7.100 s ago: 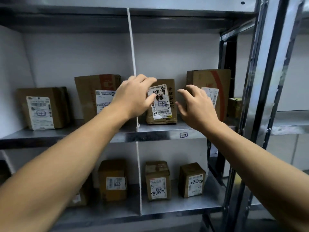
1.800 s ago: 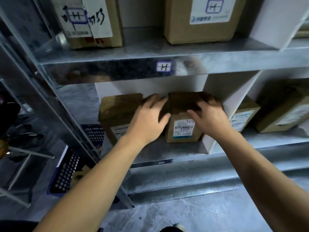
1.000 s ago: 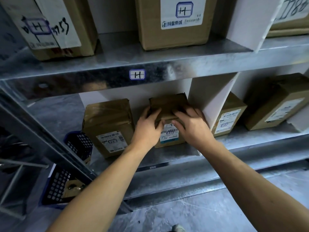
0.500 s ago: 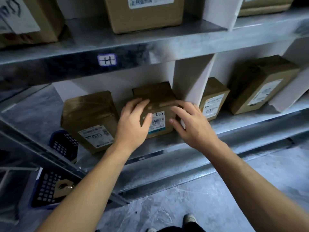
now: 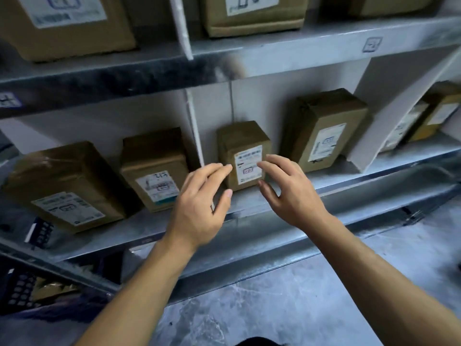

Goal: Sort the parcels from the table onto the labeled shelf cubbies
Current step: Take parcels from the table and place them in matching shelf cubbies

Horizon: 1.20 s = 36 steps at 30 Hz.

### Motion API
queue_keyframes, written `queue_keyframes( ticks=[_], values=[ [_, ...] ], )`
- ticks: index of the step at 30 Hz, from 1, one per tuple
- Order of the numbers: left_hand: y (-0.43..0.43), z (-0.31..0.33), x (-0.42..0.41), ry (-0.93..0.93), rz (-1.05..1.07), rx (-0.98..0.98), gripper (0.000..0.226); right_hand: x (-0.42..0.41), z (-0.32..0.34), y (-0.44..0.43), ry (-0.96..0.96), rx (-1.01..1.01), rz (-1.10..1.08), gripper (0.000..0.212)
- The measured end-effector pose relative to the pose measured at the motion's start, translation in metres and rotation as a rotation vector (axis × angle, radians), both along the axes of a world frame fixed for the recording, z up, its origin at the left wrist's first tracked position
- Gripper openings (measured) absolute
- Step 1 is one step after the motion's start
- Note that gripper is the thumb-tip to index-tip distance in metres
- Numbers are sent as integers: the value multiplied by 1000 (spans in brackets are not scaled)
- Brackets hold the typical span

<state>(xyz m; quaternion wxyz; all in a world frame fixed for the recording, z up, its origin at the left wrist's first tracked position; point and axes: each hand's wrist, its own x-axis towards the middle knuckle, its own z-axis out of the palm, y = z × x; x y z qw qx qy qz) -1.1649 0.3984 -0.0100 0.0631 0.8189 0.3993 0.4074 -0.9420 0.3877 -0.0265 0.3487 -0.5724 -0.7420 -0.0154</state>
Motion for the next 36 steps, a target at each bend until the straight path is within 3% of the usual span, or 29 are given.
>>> queue_keyframes(
  ticks=[7, 12, 24, 29, 36],
  values=[
    [15, -1, 77, 1, 141, -215, 50, 100, 4, 1, -28, -24, -39, 40],
    [51, 6, 97, 70, 242, -254, 53, 148, 16, 15, -37, -29, -107, 41],
    [137, -24, 108, 212, 310, -463, 64, 157, 41, 86, -84, -50, -281, 52],
    [149, -33, 106, 269, 305, -380, 54, 147, 31, 106, -124, -129, -339, 62],
    [149, -38, 109, 265, 214, -244, 49, 142, 20, 106, -136, -110, -399, 55]
  ],
)
